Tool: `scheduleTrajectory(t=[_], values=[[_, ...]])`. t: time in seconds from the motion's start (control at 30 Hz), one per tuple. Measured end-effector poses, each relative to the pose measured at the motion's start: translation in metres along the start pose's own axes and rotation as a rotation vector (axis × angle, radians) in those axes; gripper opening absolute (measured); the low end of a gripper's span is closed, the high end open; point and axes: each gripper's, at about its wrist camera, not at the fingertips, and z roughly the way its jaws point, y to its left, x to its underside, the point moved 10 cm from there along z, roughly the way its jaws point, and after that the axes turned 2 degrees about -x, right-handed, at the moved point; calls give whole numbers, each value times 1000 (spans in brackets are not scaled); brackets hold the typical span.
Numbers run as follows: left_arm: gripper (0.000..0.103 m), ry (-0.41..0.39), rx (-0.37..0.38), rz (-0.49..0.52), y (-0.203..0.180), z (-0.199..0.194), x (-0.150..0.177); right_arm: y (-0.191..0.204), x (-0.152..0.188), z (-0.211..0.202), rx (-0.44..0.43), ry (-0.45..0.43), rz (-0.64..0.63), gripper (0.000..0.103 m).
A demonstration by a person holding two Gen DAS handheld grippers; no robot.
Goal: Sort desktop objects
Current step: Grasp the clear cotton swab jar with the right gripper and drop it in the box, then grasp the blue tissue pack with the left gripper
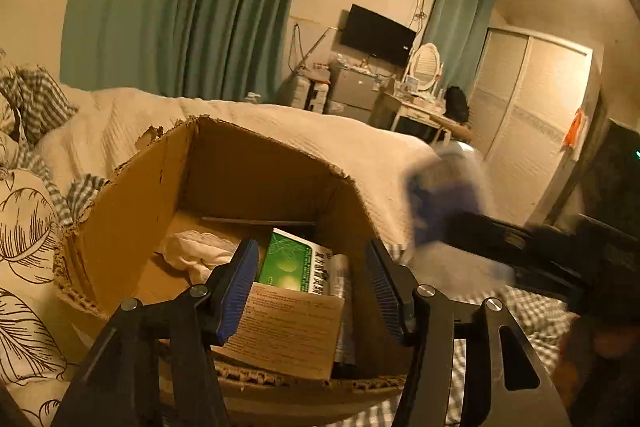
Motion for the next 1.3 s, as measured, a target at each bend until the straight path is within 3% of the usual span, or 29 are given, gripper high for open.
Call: scheduleTrajectory(t=[0.1,0.17,0.27,0.4,0.53,0.6,0.63,0.73,0.83,0.87,0.97,1.1,1.17,1.3], values=[[59,-33,-27,-2,5,-10,-8,15,-5,20,1,14,-21,64],[61,-42,-31,-28,11,-14,-10,12,-4,7,13,-18,-8,85],[61,-49,-7,-37,6,-16,-11,0,-5,-30,100,-84,-26,85],[67,-44,89,20,-37,-26,-2,-31,13,-101,289,-137,-93,85],[83,11,245,78,-104,-35,23,-71,46,-170,477,-153,-136,85],[84,76,301,101,-136,-33,45,-96,60,-197,565,-154,-132,85],[84,129,339,100,-156,-29,61,-102,64,-205,586,-159,-125,85],[85,220,353,117,-186,-9,102,-119,77,-216,574,-178,-102,85],[85,291,277,122,-191,24,135,-130,85,-218,577,-176,-121,85],[85,319,220,110,-186,41,146,-134,87,-217,570,-176,-126,85],[85,388,85,47,-168,81,168,-145,98,-217,478,-193,-81,85],[85,394,-6,99,-164,117,175,-164,107,-206,467,-157,-36,85],[85,390,-132,164,-150,136,170,-172,111,-203,468,-143,-35,85],[85,437,-175,84,-125,169,171,-185,118,-195,425,-127,0,85]])
